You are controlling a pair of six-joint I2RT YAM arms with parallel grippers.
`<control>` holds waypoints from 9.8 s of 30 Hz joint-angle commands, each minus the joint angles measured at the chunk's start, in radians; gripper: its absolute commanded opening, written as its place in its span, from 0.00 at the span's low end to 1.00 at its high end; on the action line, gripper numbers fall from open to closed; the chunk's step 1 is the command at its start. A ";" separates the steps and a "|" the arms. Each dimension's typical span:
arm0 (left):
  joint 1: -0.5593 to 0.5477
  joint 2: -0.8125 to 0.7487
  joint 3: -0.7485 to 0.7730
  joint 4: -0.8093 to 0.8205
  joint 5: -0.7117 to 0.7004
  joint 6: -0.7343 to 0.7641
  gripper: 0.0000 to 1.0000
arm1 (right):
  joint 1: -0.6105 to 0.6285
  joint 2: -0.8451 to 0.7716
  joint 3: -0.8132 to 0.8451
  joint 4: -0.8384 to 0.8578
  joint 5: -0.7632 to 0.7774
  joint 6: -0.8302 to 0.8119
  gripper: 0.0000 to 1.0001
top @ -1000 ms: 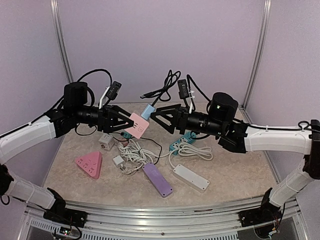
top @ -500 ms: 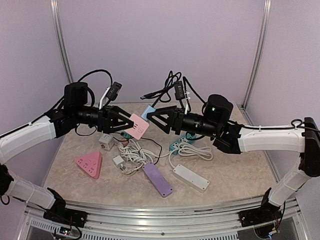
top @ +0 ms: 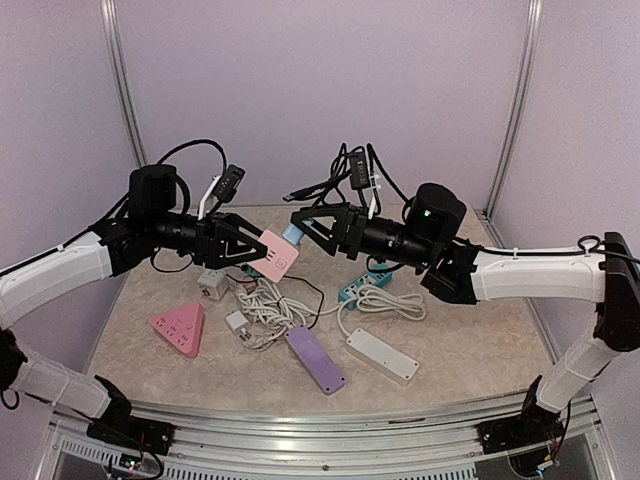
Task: Pull the plug off the socket
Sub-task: Remove the plug from the socket, then place the plug at the center of the board, then place the socket at the center of the board.
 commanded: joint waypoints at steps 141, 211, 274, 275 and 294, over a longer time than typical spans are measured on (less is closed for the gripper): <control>-0.025 -0.031 0.054 -0.062 0.098 0.055 0.00 | 0.092 -0.144 -0.109 -0.104 0.411 -0.147 0.00; -0.021 -0.247 -0.336 -0.275 -0.660 -0.376 0.00 | -0.592 -0.168 -0.093 -1.048 0.364 -0.333 0.00; -0.065 -0.062 -0.371 -0.539 -0.958 -0.474 0.55 | -0.596 -0.103 -0.037 -1.025 0.430 -0.383 0.96; -0.065 -0.065 -0.371 -0.538 -0.958 -0.474 0.57 | -0.595 -0.109 -0.038 -1.025 0.426 -0.381 0.96; -0.044 -0.168 -0.294 -0.551 -0.969 -0.410 0.98 | -0.595 -0.205 -0.073 -0.982 0.340 -0.372 0.97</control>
